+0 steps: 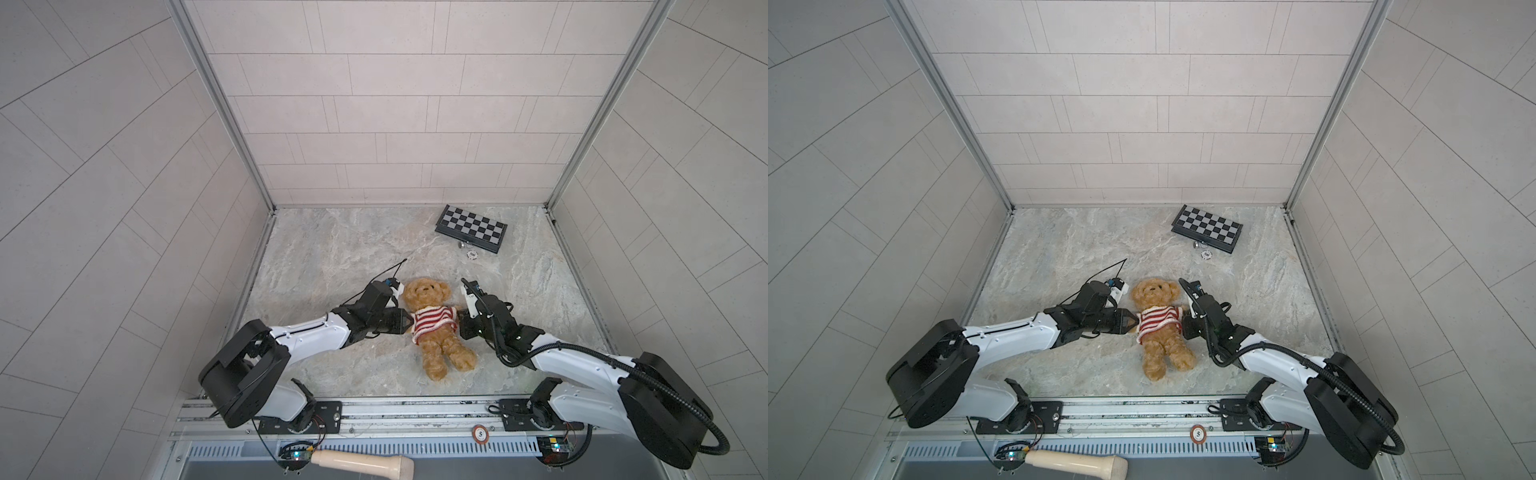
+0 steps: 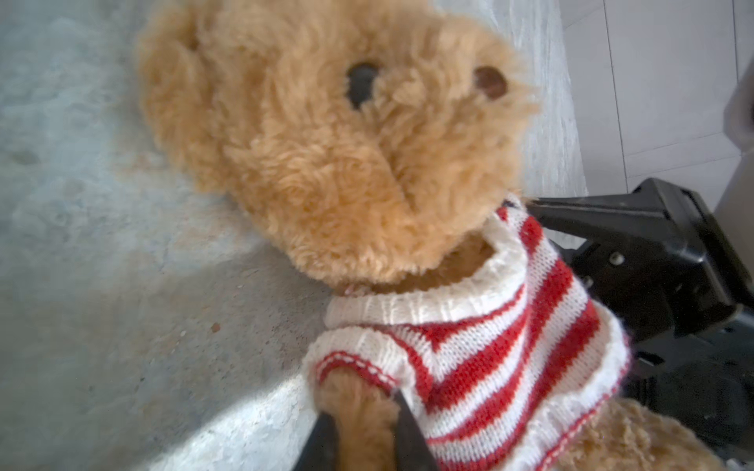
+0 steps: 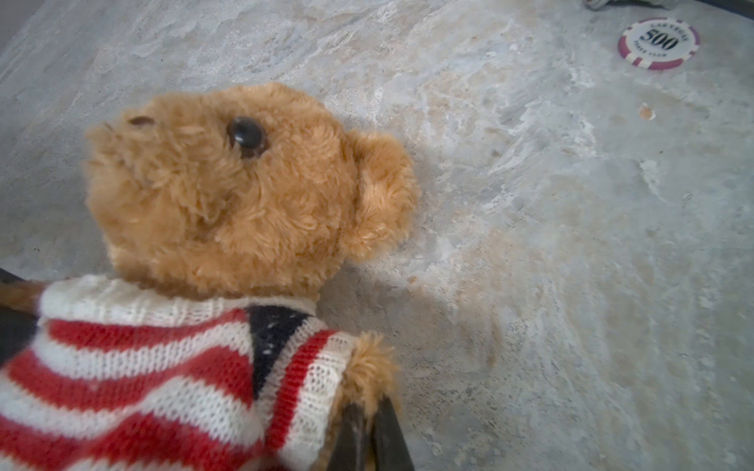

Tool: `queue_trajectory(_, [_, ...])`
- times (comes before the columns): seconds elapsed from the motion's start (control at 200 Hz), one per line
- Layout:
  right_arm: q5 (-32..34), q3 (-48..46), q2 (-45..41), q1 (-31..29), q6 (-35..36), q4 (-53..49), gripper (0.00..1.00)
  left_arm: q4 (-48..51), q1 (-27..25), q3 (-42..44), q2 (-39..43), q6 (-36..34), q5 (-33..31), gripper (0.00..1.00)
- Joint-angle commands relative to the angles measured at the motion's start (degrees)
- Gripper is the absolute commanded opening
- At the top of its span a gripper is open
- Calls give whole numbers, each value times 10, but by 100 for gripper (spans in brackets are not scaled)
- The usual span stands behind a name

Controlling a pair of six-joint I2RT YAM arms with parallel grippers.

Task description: Dress the teddy bear

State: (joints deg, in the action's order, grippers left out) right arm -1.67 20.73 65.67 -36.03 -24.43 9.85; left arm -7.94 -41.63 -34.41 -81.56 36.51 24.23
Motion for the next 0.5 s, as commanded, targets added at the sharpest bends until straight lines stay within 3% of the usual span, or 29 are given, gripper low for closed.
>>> queue_trajectory(0.0, [13,17,-1,-7,-4,15,0,-29,2,-9,0,2,6,10])
queue_trajectory(0.29, [21,64,10,-8,8,45,0,31,61,-46,36,-71,-35,3])
queue_trajectory(0.4, [21,61,31,-7,5,63,0,14,101,-49,24,-91,-41,0])
queue_trajectory(0.496, [8,55,52,-7,-9,84,0,25,101,-63,-5,-99,-75,0])
